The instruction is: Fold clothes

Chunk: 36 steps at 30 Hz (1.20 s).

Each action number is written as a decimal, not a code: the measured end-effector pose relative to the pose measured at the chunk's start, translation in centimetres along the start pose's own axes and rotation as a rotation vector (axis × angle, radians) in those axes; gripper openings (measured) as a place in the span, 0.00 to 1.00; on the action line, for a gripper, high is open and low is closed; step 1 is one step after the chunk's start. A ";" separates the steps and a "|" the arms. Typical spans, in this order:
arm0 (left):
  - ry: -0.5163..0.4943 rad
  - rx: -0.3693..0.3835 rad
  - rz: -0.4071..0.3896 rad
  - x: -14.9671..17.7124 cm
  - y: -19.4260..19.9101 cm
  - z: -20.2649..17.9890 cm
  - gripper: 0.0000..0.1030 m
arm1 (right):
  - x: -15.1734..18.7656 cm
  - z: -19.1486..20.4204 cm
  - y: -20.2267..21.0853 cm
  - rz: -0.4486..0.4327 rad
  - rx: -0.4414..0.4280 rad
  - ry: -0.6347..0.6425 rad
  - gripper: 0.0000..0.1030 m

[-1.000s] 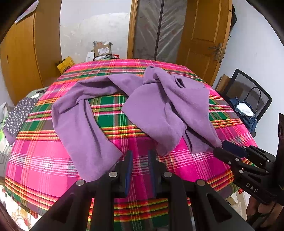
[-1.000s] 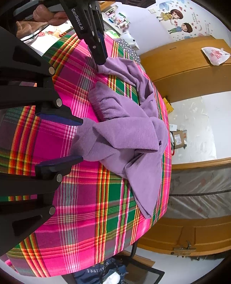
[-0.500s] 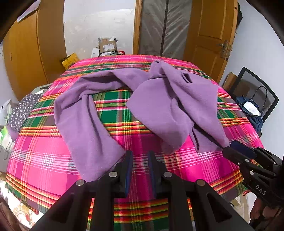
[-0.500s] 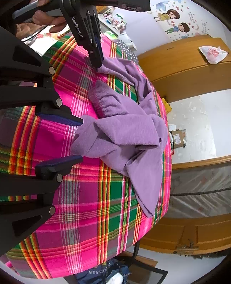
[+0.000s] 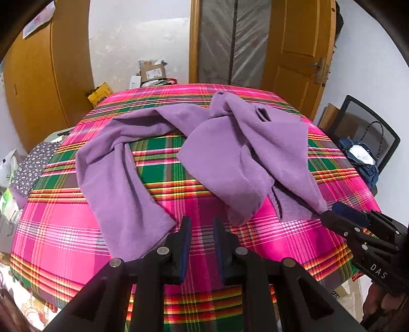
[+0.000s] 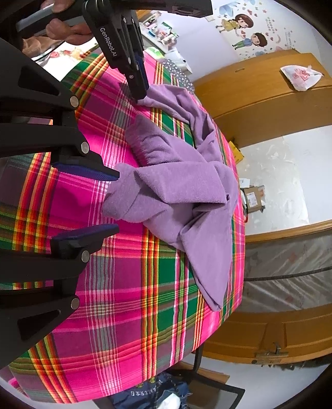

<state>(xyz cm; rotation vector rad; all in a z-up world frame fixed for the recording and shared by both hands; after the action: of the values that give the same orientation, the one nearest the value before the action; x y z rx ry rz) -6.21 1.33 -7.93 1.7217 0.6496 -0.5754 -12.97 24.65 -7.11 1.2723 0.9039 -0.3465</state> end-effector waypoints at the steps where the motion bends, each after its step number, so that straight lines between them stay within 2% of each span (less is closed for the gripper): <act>1: -0.006 0.007 -0.005 0.0 0.0 0.0 0.17 | 0.0 0.0 0.0 -0.002 -0.001 0.000 0.35; 6: -0.069 0.017 -0.042 0.0 0.1 -0.4 0.17 | -0.3 0.2 0.3 -0.024 -0.014 0.003 0.35; 12: -0.069 0.052 -0.050 0.2 -0.1 0.1 0.16 | -0.7 0.8 0.3 -0.042 -0.031 0.023 0.35; 16: -0.074 0.061 -0.046 0.5 -0.5 0.6 0.09 | -1.1 1.2 0.4 -0.061 -0.041 0.039 0.35; 18: -0.077 0.063 -0.038 0.7 -0.7 0.7 0.09 | -1.3 1.6 0.4 -0.073 -0.042 0.058 0.35; 26: -0.057 0.091 0.006 0.9 -1.1 1.4 0.09 | -2.0 3.6 0.3 -0.093 -0.081 0.128 0.35; 36: -0.020 0.065 -0.015 0.1 -0.9 2.6 0.09 | -1.9 4.7 -0.3 -0.068 -0.097 0.157 0.35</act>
<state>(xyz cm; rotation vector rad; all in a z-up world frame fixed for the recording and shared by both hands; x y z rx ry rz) -6.88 -0.99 -9.27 1.7706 0.6358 -0.6297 -12.52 19.74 -5.85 1.1931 1.0868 -0.2554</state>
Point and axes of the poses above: each gripper's, at about its wrist camera, not at the fingertips, and y roughly against the way its jaws point, z to its left, x to its underside, the point moved 7 cm from there along -y, roughly the way its jaws point, and after that the axes turned 13 degrees about x, right-handed, at the moved point
